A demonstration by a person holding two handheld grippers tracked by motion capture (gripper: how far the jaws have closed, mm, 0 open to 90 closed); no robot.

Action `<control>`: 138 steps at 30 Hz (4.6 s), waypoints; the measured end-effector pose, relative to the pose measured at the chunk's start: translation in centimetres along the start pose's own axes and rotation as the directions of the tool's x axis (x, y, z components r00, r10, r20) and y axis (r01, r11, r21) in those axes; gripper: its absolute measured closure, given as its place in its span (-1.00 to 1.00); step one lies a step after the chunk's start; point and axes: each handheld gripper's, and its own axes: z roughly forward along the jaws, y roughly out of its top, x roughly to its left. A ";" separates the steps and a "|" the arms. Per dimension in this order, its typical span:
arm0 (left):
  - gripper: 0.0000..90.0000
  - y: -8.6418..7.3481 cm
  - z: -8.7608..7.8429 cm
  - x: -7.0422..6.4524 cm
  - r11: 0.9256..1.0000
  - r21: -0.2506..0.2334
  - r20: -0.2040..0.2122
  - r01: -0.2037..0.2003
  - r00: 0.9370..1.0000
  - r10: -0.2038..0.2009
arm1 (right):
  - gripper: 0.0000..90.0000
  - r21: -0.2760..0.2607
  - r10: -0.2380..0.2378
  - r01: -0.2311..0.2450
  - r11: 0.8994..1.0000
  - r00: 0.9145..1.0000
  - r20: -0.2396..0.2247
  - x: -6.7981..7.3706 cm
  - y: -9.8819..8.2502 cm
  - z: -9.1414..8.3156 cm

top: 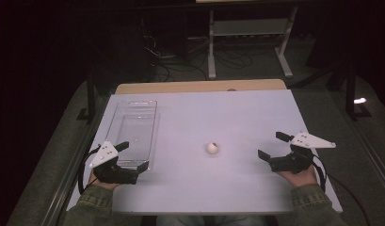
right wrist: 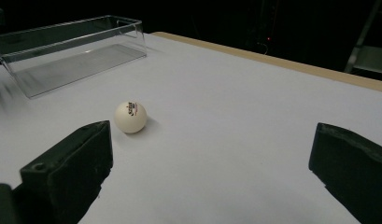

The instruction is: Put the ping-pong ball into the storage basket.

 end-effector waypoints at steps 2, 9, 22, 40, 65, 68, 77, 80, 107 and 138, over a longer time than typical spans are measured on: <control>-1.00 0.0 0.0 0.0 1.000 0.002 0.001 -0.002 1.000 0.002 | -1.00 0.000 0.000 0.000 1.000 1.000 0.000 0.0 0.0 0.0; -1.00 0.1 0.2 -0.1 1.000 0.016 0.008 -0.007 1.000 0.007 | -1.00 0.000 0.000 0.000 1.000 1.000 -0.001 0.0 0.0 0.0; -1.00 1.8 0.5 -0.4 0.998 0.029 0.024 -0.059 0.998 0.059 | -1.00 0.000 -0.004 0.004 1.000 1.000 0.002 0.0 0.0 0.1; -1.00 5.4 2.3 -0.9 0.987 0.057 0.056 -0.149 0.988 0.146 | -1.00 -0.006 -0.006 0.006 1.000 1.000 0.002 0.0 0.0 0.0; -1.00 8.4 5.7 -1.8 0.969 0.097 0.126 -0.227 0.968 0.215 | -1.00 -0.014 -0.008 0.008 1.000 1.000 -0.007 0.1 0.1 0.0; -1.00 8.8 6.0 -1.8 0.966 0.104 0.131 -0.238 0.966 0.224 | -1.00 -0.007 -0.013 0.013 1.000 1.000 -0.013 0.2 0.0 0.1; -1.00 9.7 7.3 -1.8 0.957 0.132 0.167 -0.258 0.958 0.235 | -1.00 -0.016 -0.012 0.012 1.000 1.000 -0.008 0.2 0.1 0.0; -1.00 9.8 7.9 -1.8 0.956 0.149 0.180 -0.253 0.958 0.225 | -1.00 -0.015 -0.011 0.011 1.000 1.000 -0.011 0.2 0.1 0.0; -1.00 12.0 10.7 -2.7 0.925 0.211 0.239 -0.317 0.934 0.266 | -1.00 -0.018 -0.013 0.013 1.000 1.000 -0.013 0.1 0.1 0.0; -1.00 13.6 14.8 -4.6 0.869 0.297 0.288 -0.395 0.905 0.313 | -1.00 -0.026 -0.005 0.004 1.000 1.000 -0.019 -0.1 0.0 -0.2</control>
